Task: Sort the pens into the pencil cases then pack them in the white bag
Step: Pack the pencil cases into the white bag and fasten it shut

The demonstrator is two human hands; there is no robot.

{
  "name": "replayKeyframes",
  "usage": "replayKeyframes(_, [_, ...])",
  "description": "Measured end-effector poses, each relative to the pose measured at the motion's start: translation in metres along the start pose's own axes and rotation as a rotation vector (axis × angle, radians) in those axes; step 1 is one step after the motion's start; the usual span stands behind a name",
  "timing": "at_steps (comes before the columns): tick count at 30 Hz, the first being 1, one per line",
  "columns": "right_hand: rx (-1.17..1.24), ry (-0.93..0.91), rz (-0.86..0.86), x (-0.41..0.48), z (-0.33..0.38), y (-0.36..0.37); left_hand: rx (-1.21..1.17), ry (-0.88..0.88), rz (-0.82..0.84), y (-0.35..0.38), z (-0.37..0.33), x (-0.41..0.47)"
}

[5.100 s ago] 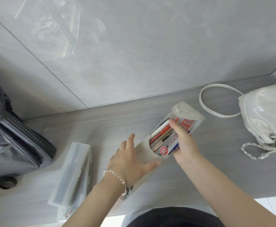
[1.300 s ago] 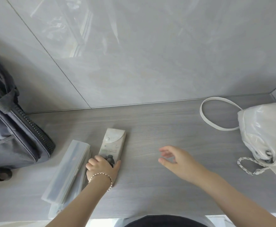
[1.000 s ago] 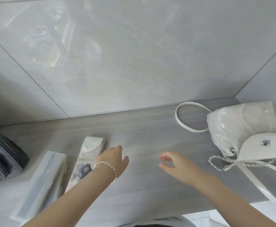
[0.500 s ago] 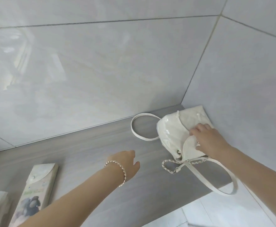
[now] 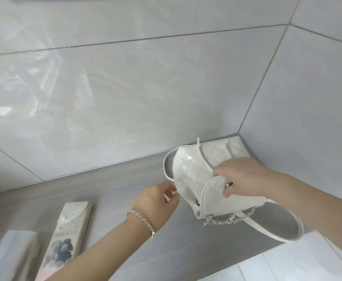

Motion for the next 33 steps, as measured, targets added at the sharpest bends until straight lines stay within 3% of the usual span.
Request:
replayKeyframes(5, [0.170,-0.169,-0.057,0.021,0.084,-0.032,-0.143,0.114,-0.100,-0.035,-0.001,-0.030])
replayKeyframes(10, [0.498,-0.256,0.099,0.066,0.140,-0.018,-0.068,-0.224,-0.190,-0.057,0.054,-0.038])
replayKeyframes(15, [0.675,-0.222,0.108,0.107,0.167,0.042,0.080,-0.412,-0.038,-0.036,0.111,-0.031])
replayKeyframes(18, [0.653,-0.182,-0.062,0.113,0.169,0.072,0.029,-0.494,0.049,-0.020,0.132,-0.027])
replayKeyframes(21, [0.422,-0.135,-0.376,0.106,0.172,0.105,-0.002,-0.523,0.143,-0.003,0.143,-0.025])
replayKeyframes(23, [0.425,-0.101,-0.535,0.096,0.172,0.125,-0.036,-0.536,0.172,0.005,0.146,-0.023])
replayKeyframes(33, [0.529,0.017,-0.801,0.084,0.189,0.153,-0.080,-0.520,0.260,0.011,0.154,-0.013])
Point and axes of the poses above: each hand's wrist, its own x-axis towards the middle knuckle, its own y-axis out of the palm, z = x × y, the point moved 1 cm from there along x, towards the middle knuckle, and after that the axes turned 4 degrees about x, right-handed, at the moved point
